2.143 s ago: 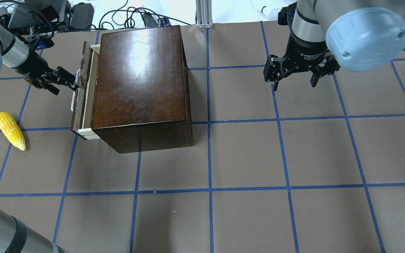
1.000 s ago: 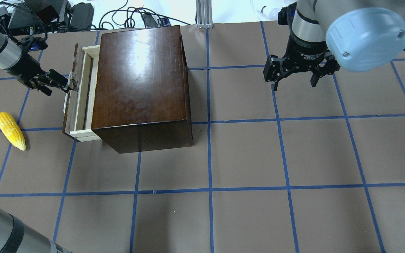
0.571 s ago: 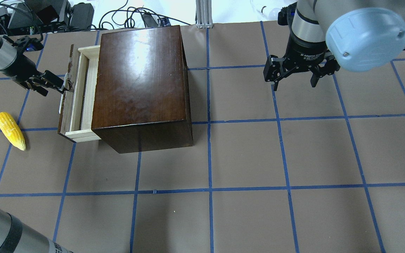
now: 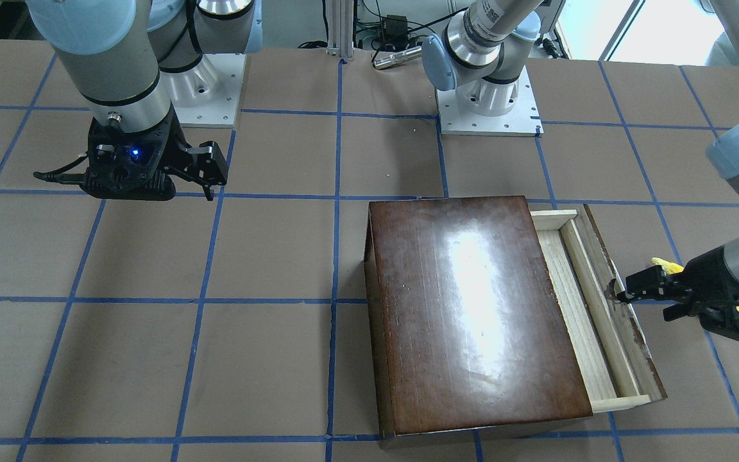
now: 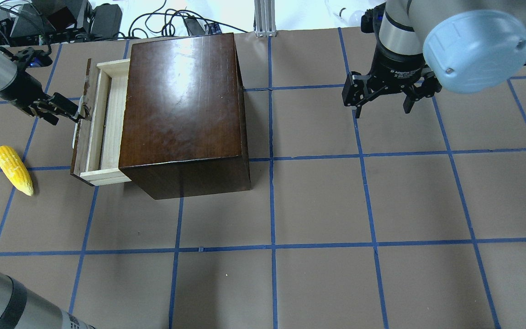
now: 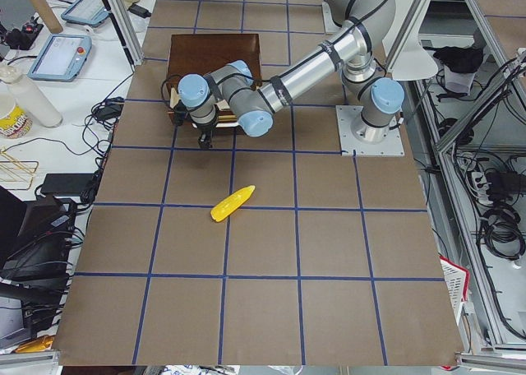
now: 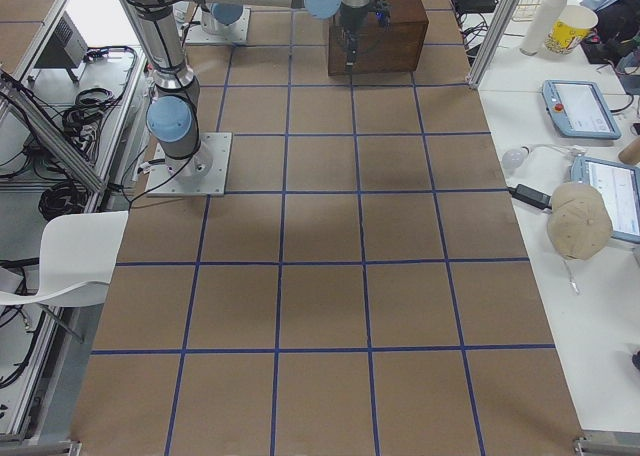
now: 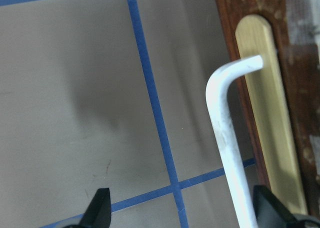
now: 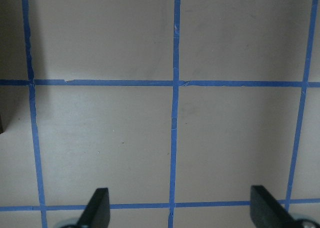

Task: Open drawer and put corn inside
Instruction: 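Pull the drawer handle away from the cabinet with the left gripper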

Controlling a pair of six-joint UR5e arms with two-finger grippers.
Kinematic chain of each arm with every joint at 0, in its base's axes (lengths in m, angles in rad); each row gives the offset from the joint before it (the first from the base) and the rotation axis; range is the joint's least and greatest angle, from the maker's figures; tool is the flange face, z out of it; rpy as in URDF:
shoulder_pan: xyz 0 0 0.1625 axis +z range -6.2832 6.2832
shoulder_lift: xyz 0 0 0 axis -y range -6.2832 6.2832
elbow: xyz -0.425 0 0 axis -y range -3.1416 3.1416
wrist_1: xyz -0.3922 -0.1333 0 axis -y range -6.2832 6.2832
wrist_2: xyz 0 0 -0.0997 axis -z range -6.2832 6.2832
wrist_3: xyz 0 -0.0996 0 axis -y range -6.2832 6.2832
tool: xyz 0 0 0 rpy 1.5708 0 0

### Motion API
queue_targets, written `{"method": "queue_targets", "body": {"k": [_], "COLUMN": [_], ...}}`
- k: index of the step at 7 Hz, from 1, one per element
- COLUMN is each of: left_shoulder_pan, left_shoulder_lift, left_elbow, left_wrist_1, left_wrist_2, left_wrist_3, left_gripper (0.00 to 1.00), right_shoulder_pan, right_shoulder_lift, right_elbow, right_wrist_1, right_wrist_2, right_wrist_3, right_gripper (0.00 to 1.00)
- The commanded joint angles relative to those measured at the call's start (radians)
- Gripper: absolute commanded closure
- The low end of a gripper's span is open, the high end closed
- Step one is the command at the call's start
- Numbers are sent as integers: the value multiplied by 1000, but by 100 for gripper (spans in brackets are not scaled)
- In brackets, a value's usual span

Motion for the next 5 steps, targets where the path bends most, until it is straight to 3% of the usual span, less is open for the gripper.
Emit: {"method": "queue_targets", "body": {"k": [1, 5], "left_shoulder_pan": [8, 34], "left_shoulder_lift": [-7, -18], "left_elbow": [24, 35], "left_wrist_1": [-4, -10], "left_wrist_2": [30, 36], "left_wrist_3": [22, 57], "left_gripper": [0, 0], "right_shoulder_pan": [0, 0], "right_shoulder_lift": [-1, 0], "right_elbow": [0, 0], "right_wrist_1": [-1, -1], "right_wrist_2": [0, 0], "right_wrist_3": [0, 0], "right_gripper": [0, 0]}}
